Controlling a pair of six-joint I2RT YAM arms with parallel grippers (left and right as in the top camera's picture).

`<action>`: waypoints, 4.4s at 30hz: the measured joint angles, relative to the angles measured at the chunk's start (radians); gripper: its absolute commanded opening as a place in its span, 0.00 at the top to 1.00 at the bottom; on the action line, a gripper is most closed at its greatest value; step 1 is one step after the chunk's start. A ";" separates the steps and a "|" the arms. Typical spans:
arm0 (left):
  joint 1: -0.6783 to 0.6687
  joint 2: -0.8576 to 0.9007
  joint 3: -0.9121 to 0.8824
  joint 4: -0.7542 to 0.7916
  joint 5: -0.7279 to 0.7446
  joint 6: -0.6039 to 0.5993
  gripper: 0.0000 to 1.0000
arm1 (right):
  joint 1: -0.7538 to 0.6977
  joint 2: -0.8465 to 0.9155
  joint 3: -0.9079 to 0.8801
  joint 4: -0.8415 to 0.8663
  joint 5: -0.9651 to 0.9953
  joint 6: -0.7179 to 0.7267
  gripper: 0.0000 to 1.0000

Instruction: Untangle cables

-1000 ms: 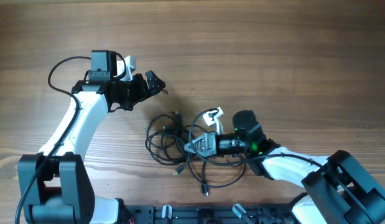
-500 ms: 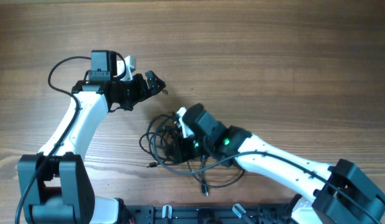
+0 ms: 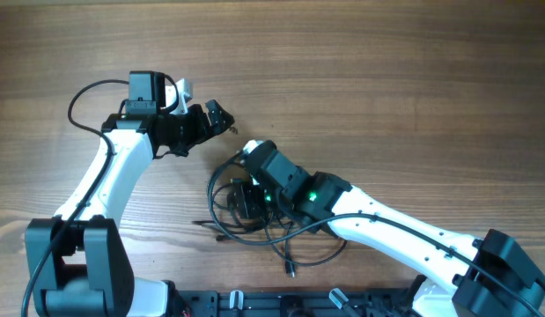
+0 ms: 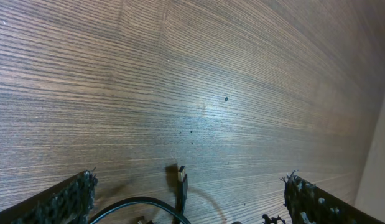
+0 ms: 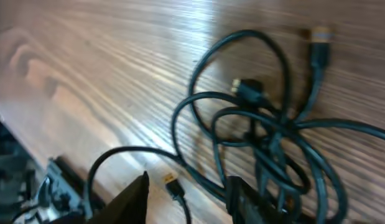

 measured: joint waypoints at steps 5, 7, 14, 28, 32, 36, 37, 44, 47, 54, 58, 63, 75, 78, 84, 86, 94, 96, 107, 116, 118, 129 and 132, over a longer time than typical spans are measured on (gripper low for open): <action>0.000 0.000 0.000 0.000 0.000 0.000 0.00 | 0.000 0.058 0.000 -0.044 0.055 0.113 0.68; 0.000 0.000 0.000 0.000 0.000 0.000 0.00 | 0.000 0.109 0.000 -0.039 0.035 0.247 0.68; 0.000 0.000 0.000 0.000 0.000 0.000 0.00 | 0.000 0.129 0.000 -0.044 0.028 0.725 0.76; 0.000 0.000 0.000 0.000 0.000 0.000 0.00 | 0.000 0.130 0.000 -0.080 0.185 1.059 0.70; 0.000 0.000 0.000 0.000 0.000 0.000 0.00 | -0.005 0.130 0.000 -0.035 0.220 1.061 0.71; 0.000 0.000 0.000 0.000 0.000 0.000 0.00 | -0.010 0.130 0.000 -0.035 0.248 1.061 0.74; 0.000 0.000 0.000 0.000 0.000 0.000 0.00 | -0.010 0.130 0.000 -0.036 0.254 1.065 0.77; 0.000 0.000 0.000 0.000 0.000 0.000 0.00 | -0.010 0.130 0.000 -0.036 0.248 1.069 0.79; 0.000 0.000 0.000 0.000 0.000 0.000 0.00 | -0.010 0.130 0.000 -0.036 0.245 1.069 0.78; 0.000 0.000 0.000 0.000 0.000 0.000 0.00 | 0.011 0.130 0.000 -0.037 0.225 1.089 0.76; 0.000 0.000 0.000 0.000 0.000 0.000 0.00 | 0.013 0.130 0.000 -0.038 0.211 1.099 0.74; 0.000 0.000 0.000 0.000 0.000 0.000 0.00 | 0.013 0.130 0.000 -0.040 0.212 1.110 0.73; 0.000 0.000 0.000 0.000 0.000 0.000 0.00 | 0.013 0.181 0.000 -0.008 0.227 1.143 0.96; 0.000 0.000 0.000 0.000 0.000 0.000 0.00 | 0.013 0.188 0.000 0.001 0.227 1.151 0.96; 0.000 0.000 0.000 0.000 0.000 0.000 0.00 | 0.011 0.187 0.000 0.008 0.249 1.013 0.96; 0.000 0.000 0.000 0.000 0.000 0.000 0.00 | -0.008 0.173 -0.001 0.051 0.247 0.847 0.96; 0.000 0.000 0.000 0.000 0.000 0.000 0.00 | -0.071 0.009 0.000 0.059 0.167 0.444 0.90; 0.000 0.000 0.000 -0.003 0.000 0.000 0.00 | -0.071 0.009 0.000 0.018 0.132 0.414 0.67; -0.040 0.000 0.000 0.005 -0.001 0.000 0.00 | -0.064 0.203 0.000 0.028 0.145 0.868 0.77; -0.040 0.000 0.000 0.005 -0.003 0.000 0.00 | -0.064 0.208 0.000 0.076 0.211 0.958 0.96; -0.040 0.000 0.000 0.005 -0.003 0.000 0.00 | -0.067 0.208 0.000 0.077 0.184 0.964 0.96; -0.040 0.000 0.000 0.008 -0.003 0.000 0.00 | -0.110 0.208 0.000 0.106 0.106 0.968 0.91; -0.040 0.000 0.000 0.008 -0.003 0.000 0.00 | -0.110 0.197 0.000 0.106 0.095 0.963 0.84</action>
